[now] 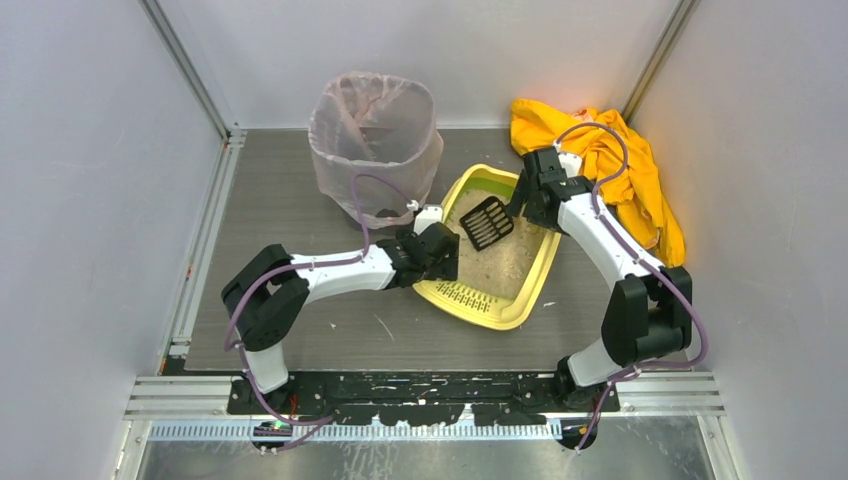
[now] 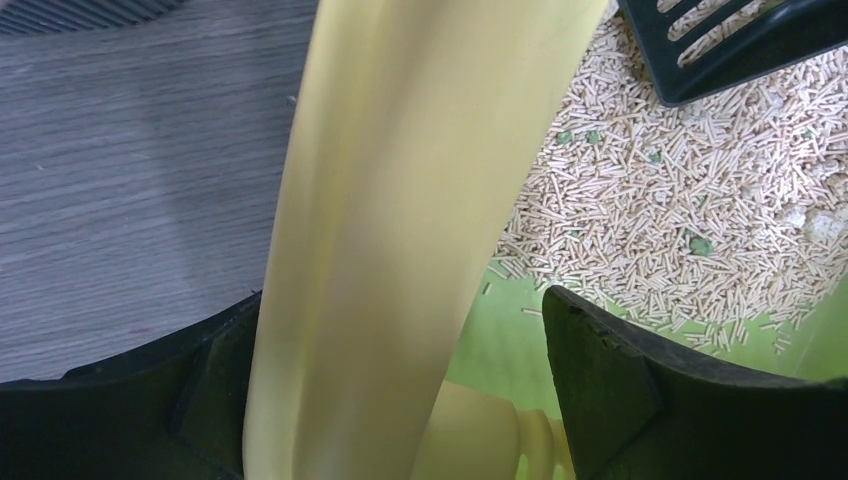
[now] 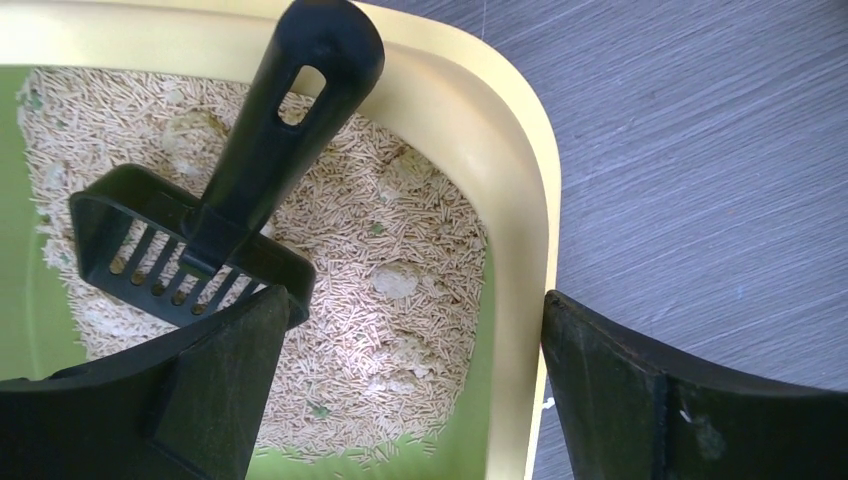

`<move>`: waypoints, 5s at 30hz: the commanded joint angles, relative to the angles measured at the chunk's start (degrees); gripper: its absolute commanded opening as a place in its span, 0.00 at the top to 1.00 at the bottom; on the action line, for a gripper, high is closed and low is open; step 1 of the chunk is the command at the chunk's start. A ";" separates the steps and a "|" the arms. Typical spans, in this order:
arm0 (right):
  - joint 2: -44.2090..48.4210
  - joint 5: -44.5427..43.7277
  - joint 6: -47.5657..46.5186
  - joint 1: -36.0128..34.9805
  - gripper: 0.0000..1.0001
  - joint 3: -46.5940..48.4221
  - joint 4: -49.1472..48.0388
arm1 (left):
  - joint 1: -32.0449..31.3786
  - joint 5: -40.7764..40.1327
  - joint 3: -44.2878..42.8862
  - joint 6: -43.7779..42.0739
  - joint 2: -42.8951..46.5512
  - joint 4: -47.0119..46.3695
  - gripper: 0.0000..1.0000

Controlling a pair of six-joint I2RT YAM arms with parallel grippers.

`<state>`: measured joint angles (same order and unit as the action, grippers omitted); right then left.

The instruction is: Clean the litter box

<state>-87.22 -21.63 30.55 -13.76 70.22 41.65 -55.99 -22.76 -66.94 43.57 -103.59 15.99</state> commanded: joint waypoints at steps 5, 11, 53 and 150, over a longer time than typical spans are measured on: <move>5.80 -2.66 1.77 -0.04 0.00 0.06 -3.00 | -4.21 9.02 2.40 -2.18 -1.35 6.98 0.02; 7.70 -2.44 1.86 -0.02 0.00 0.28 -2.72 | -4.35 10.14 3.11 -2.24 -0.24 7.63 0.01; 9.68 4.79 0.04 0.67 0.05 -3.34 -10.92 | -8.27 -2.62 -5.11 -5.04 -2.05 23.77 0.00; 6.23 -1.58 4.45 10.53 0.09 -7.80 -6.14 | 8.44 -2.08 -54.26 -25.93 -24.97 28.74 0.03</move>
<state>-80.95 -21.43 33.98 -4.34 59.59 38.13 -48.23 -24.93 -118.24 19.00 -127.90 44.40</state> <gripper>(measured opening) 0.909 0.970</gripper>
